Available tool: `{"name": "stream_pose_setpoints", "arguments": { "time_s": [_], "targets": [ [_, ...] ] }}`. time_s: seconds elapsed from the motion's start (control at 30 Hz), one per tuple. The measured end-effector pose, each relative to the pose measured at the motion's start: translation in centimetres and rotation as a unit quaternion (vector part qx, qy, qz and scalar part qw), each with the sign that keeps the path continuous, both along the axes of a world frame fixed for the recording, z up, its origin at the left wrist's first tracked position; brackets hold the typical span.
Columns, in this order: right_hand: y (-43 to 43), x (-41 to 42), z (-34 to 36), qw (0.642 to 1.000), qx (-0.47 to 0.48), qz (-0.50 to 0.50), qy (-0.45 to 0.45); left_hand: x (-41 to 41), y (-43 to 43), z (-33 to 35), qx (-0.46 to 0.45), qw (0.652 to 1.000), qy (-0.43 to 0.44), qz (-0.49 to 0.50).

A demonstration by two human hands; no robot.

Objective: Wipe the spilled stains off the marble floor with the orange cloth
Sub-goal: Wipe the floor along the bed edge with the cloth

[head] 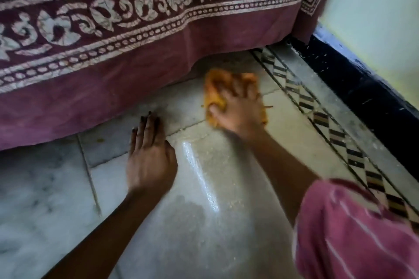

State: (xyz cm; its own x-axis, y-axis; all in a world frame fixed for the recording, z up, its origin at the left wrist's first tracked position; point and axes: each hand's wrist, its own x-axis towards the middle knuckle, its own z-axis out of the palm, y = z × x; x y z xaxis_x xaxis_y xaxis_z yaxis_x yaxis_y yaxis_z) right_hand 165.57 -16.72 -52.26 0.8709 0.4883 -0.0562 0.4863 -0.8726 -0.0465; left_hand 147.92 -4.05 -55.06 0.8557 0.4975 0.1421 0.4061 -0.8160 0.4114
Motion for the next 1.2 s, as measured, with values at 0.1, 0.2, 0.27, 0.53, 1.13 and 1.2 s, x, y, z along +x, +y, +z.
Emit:
{"name": "stream_pose_setpoints", "arguments": {
  "time_s": [0.1,0.2,0.27,0.53,1.13,1.2],
  "targets": [
    [-4.1,-7.2,-0.4,0.983,0.035,0.181,-0.006,-0.1,-0.3,0.2,-0.002,1.0,0.007,0.005],
    [-12.5,-4.8,-0.9,0.987,0.016,0.161,-0.019,0.0,-0.3,0.0,0.011,0.999,0.028,0.01],
    [-12.6,1.7,-0.7,0.997,-0.008,0.057,-0.041,0.2,-0.4,-0.5,0.018,0.999,0.042,0.007],
    [5.7,1.1,-0.3,0.993,0.053,0.104,-0.024,0.2,-0.1,0.1,0.013,1.0,0.023,0.017],
    [1.1,-5.8,-0.5,0.989,0.013,0.146,-0.003,-0.8,-0.5,1.1,0.011,1.0,0.02,0.008],
    [-3.3,-8.1,-0.4,0.993,0.01,0.116,-0.001,-1.4,-0.3,1.3,0.0,1.0,0.026,-0.005]
  ]
}}
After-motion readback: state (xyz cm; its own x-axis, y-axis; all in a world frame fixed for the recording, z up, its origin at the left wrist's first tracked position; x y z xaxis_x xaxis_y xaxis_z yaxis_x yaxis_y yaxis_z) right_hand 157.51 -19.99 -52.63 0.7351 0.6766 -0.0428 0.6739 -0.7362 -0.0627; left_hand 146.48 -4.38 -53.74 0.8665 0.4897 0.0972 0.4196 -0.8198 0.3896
